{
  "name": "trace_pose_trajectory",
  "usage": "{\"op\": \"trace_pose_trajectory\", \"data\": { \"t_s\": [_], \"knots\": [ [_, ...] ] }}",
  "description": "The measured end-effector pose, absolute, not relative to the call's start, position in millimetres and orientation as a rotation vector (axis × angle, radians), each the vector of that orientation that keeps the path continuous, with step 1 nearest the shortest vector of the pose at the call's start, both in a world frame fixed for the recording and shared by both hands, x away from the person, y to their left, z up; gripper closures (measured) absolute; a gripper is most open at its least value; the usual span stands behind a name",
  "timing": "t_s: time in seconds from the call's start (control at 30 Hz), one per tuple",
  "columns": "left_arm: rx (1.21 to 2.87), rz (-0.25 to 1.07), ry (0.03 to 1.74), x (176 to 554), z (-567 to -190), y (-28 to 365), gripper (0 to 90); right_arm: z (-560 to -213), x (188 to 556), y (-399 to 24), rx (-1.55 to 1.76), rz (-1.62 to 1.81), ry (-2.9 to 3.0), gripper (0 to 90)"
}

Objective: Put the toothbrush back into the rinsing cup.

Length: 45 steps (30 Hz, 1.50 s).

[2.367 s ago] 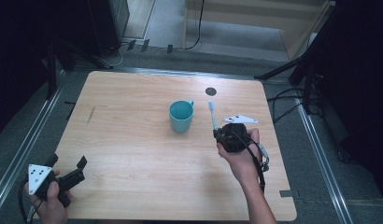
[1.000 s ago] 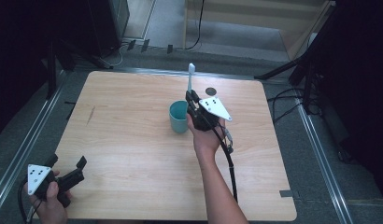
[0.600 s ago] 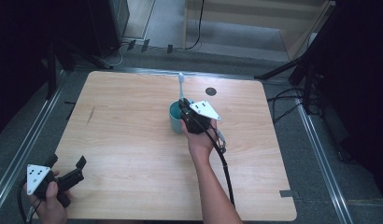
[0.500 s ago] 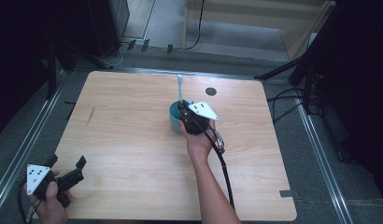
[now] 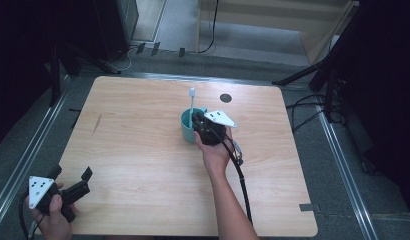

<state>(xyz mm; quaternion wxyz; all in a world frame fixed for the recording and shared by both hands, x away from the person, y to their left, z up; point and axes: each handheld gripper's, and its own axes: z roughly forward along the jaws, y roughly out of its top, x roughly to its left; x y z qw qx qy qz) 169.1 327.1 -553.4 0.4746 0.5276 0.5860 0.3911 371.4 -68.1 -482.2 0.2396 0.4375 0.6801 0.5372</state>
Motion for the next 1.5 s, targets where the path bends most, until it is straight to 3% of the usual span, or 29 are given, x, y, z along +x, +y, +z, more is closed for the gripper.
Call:
{"op": "trace_pose_trajectory", "data": {
  "t_s": [0.27, 0.37, 0.67, 0.7, 0.77, 0.83, 1.5],
  "knots": [
    [1.287, 0.954, 1.432, 169, -553, 327, 3.4, -475, 368, -82, 1.210, 1.531, 1.808, 70.4],
    [1.287, 0.951, 1.433, 169, -553, 327, 3.4, -472, 363, -90, 1.210, 1.557, 1.774, 63.0],
    [1.284, 0.954, 1.432, 169, -553, 327, 3.4, -469, 339, -123, 1.228, 1.451, 1.797, 25.4],
    [1.283, 0.954, 1.432, 169, -553, 327, 3.4, -469, 339, -123, 1.228, 1.451, 1.797, 25.4],
    [1.284, 0.955, 1.431, 169, -553, 327, 3.4, -471, 333, -135, 1.275, 1.413, 1.791, 9.7],
    [1.285, 0.955, 1.431, 169, -553, 327, 3.4, -474, 330, -146, 1.307, 1.386, 1.794, 0.0],
    [1.301, 0.969, 1.426, 168, -553, 325, 3.4, -525, 271, -265, 1.424, 1.257, 1.697, 0.0]
  ]
}}
